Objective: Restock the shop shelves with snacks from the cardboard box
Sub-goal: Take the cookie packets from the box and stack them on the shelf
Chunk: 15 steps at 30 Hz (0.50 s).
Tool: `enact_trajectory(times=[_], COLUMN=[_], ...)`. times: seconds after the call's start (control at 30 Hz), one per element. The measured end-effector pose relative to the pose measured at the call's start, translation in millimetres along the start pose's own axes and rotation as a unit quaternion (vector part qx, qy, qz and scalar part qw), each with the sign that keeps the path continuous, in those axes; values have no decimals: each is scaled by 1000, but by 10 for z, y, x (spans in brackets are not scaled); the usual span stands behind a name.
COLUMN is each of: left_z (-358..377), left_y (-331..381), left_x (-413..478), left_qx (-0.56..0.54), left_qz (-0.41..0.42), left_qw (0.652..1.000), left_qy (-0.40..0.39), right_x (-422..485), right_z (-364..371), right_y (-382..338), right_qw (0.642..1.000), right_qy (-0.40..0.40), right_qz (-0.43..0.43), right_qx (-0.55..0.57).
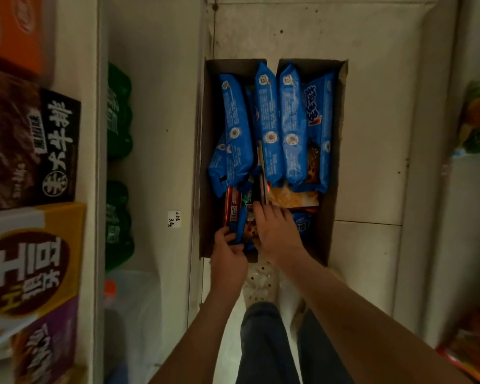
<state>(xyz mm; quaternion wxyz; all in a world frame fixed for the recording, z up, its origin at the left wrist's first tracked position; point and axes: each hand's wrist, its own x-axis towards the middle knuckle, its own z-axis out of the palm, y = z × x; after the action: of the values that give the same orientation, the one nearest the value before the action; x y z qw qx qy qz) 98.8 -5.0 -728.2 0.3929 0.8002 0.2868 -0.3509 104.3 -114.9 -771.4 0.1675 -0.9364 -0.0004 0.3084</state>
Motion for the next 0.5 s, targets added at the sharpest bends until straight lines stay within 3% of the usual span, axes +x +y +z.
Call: enact_trajectory(times=[0.2,0.5], left_z=[-13,-45], left_y=[-37,-38], left_x=[-7,-78], left_qx=[-17,-30], left_qz=[8,28], left_qw=[1000,999], left_qy=[-15,32], right_x=[25,-225], right_z=[22,1], right_y=[-129,-75], right_qw=[1000,987], right_qy=[-4,127], right_qz=[-21,-21], right_qx=[3,91])
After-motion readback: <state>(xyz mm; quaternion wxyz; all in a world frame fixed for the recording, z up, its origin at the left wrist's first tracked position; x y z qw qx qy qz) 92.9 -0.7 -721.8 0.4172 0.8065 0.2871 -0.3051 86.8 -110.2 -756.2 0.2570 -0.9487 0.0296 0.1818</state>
